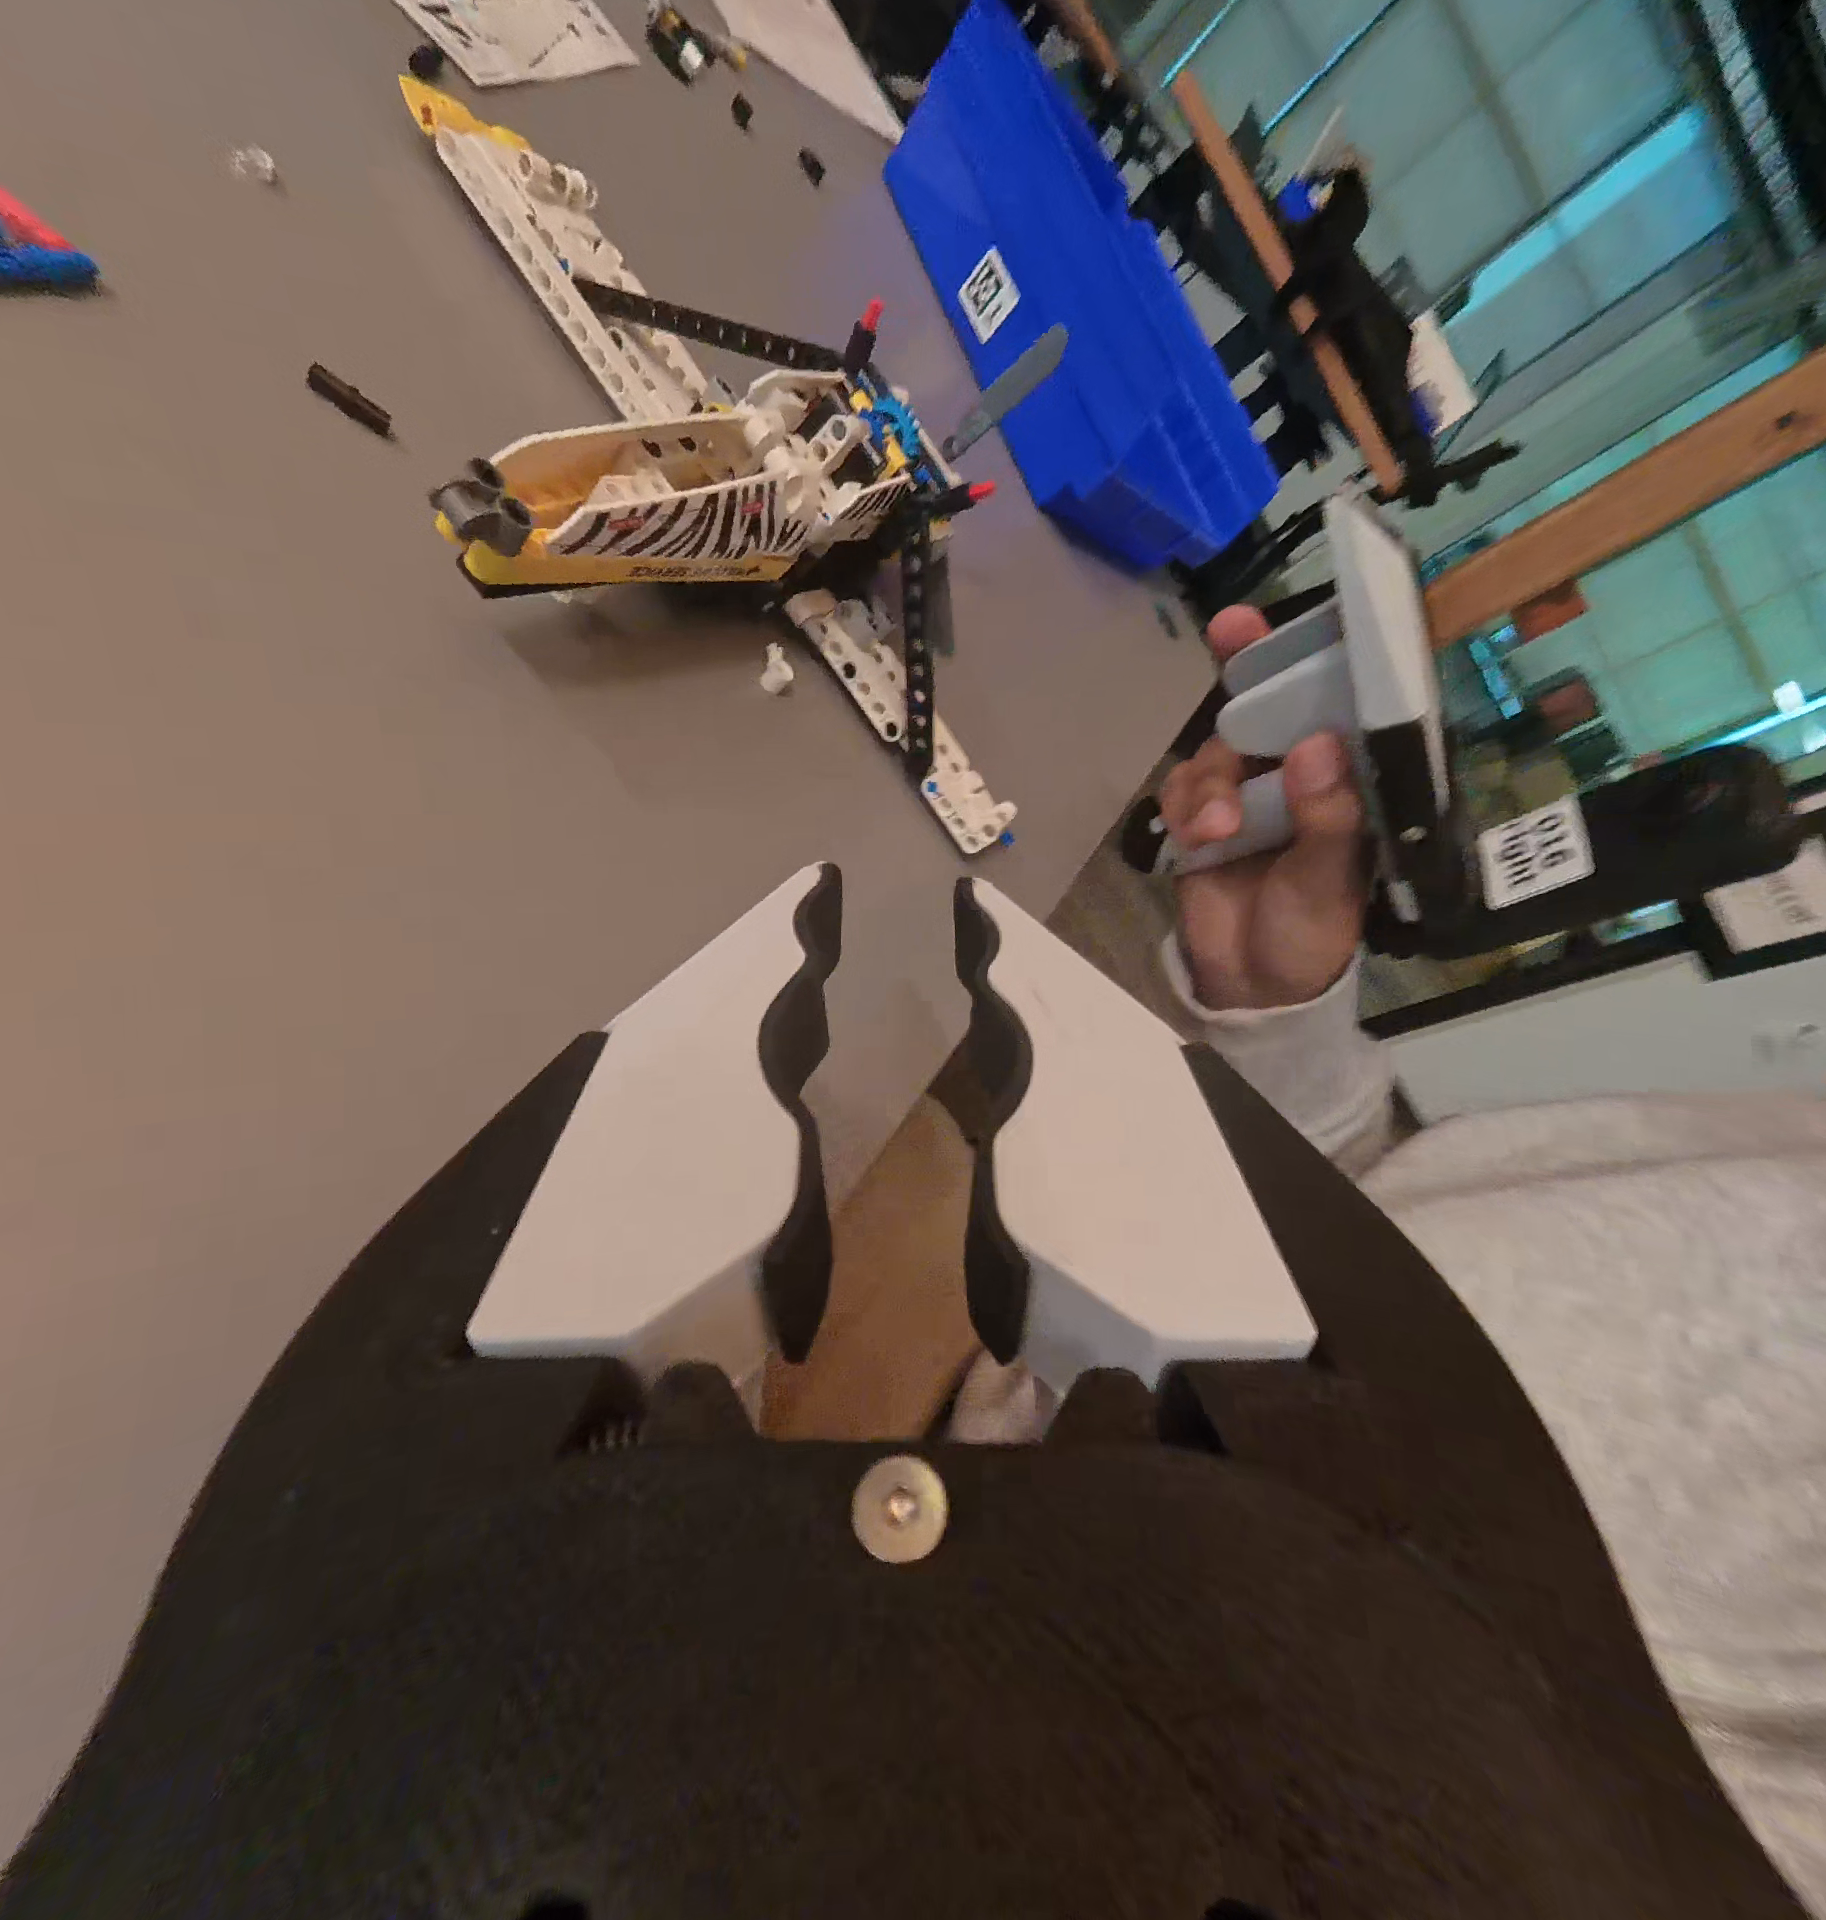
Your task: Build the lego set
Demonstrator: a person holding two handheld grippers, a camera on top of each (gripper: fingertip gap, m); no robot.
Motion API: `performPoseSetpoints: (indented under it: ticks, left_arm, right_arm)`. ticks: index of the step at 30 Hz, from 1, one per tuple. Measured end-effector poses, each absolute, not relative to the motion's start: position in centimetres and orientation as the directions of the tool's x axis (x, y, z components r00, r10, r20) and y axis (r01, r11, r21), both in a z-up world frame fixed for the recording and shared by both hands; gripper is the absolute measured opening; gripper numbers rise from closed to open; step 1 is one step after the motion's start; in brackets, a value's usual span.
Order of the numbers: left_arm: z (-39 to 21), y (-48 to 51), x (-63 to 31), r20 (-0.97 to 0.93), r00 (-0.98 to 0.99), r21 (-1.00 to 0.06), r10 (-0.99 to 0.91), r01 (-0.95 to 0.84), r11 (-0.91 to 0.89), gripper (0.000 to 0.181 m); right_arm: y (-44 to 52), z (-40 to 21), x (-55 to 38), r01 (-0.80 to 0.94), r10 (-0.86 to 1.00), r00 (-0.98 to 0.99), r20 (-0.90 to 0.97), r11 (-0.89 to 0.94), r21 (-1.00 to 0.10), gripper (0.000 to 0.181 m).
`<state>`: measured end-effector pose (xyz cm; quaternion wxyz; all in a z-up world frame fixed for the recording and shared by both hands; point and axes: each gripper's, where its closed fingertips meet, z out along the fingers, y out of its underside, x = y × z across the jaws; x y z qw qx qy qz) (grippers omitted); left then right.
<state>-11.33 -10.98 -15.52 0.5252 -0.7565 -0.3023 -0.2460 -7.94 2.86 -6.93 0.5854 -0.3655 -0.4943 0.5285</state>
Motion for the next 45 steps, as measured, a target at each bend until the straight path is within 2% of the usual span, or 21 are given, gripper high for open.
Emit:
performPoseSetpoints:
  ticks: [4, 7, 9, 18, 20, 23, 26, 29, 31, 32, 34, 36, 40, 45]
  left_arm:
    - [-17.5, -7.5, -11.3, 0.487, 0.836, -0.733, 0.251, 0.548, -0.403, 0.021]
    - [-19.0, -4.7, -12.5, 0.262, 0.919, -0.77, 0.293, 0.383, -0.51, 0.022]
    - [-19.7, -2.9, -13.1, 0.176, 0.94, -0.769, 0.293, 0.317, -0.555, 0.023]
    - [-22.1, 0.3, -13.9, 0.136, 0.947, -0.691, 0.291, 0.301, -0.657, 0.024]
    - [-22.5, 0.3, -14.1, 0.135, 0.947, -0.678, 0.291, 0.302, -0.67, 0.016]
    - [-22.4, 0.3, -14.0, 0.167, 0.946, -0.686, 0.278, 0.314, -0.656, 0.006]
    - [-20.7, 0.0, -13.7, 0.236, 0.935, -0.73, 0.266, 0.351, -0.586, 0.006]
    - [-16.2, -0.4, -12.5, 0.5, 0.846, -0.751, 0.185, 0.53, -0.393, 0.006]
    - [-12.4, -1.0, -11.7, 0.74, 0.671, -0.645, 0.037, 0.725, -0.243, 0.005]
    - [-10.9, -1.5, -11.4, 0.814, 0.58, -0.575, -0.042, 0.792, -0.204, 0.005]
    - [-9.3, -2.4, -10.3, 0.887, 0.434, -0.46, -0.16, 0.863, -0.207, 0.005]
    - [-8.7, -2.9, -8.9, 0.912, 0.342, -0.394, -0.226, 0.885, -0.247, 0.005]
    - [-8.3, -3.3, -6.9, 0.921, 0.28, -0.356, -0.271, 0.888, -0.292, 0.004]
    - [-7.9, -3.4, -6.1, 0.914, 0.279, -0.365, -0.295, 0.882, -0.298, 0.005]
  right_arm:
    - [3.9, -7.2, -7.7, -0.262, 0.991, -0.06, 0.122, 0.102, -0.96, 0.0]
    - [3.9, -7.3, -7.7, -0.256, 0.987, -0.053, 0.149, 0.131, -0.958, 0.0]
    - [4.0, -7.3, -7.5, -0.254, 0.983, -0.038, 0.182, 0.167, -0.953, 0.0]
    - [4.2, -8.1, -7.7, -0.236, 0.976, -0.024, 0.219, 0.207, -0.949, 0.0]
    - [4.2, -8.2, -7.7, -0.233, 0.976, -0.027, 0.217, 0.205, -0.951, 0.0]
    - [4.2, -8.2, -7.7, -0.231, 0.977, -0.03, 0.213, 0.201, -0.952, 0.0]
    - [3.9, -8.1, -7.7, -0.232, 0.979, -0.05, 0.199, 0.183, -0.956, 0.0]
    - [2.0, -7.2, -7.4, -0.278, 0.98, -0.168, 0.108, 0.058, -0.959, 0.003]
    - [0.3, -6.8, -7.3, -0.301, 0.967, -0.234, 0.103, 0.029, -0.953, 0.011]
    - [-0.5, -7.1, -7.5, -0.292, 0.961, -0.234, 0.15, 0.078, -0.953, 0.014]
    - [-1.8, -8.3, -8.2, -0.253, 0.935, -0.2, 0.293, 0.24, -0.937, 0.025]
    - [-2.8, -9.1, -8.6, -0.231, 0.895, -0.165, 0.415, 0.374, -0.898, 0.036]
    - [-4.2, -9.1, -8.4, -0.244, 0.834, -0.135, 0.535, 0.495, -0.834, 0.033]
    - [-4.1, -8.2, -7.8, -0.269, 0.863, -0.162, 0.479, 0.428, -0.863, 0.021]
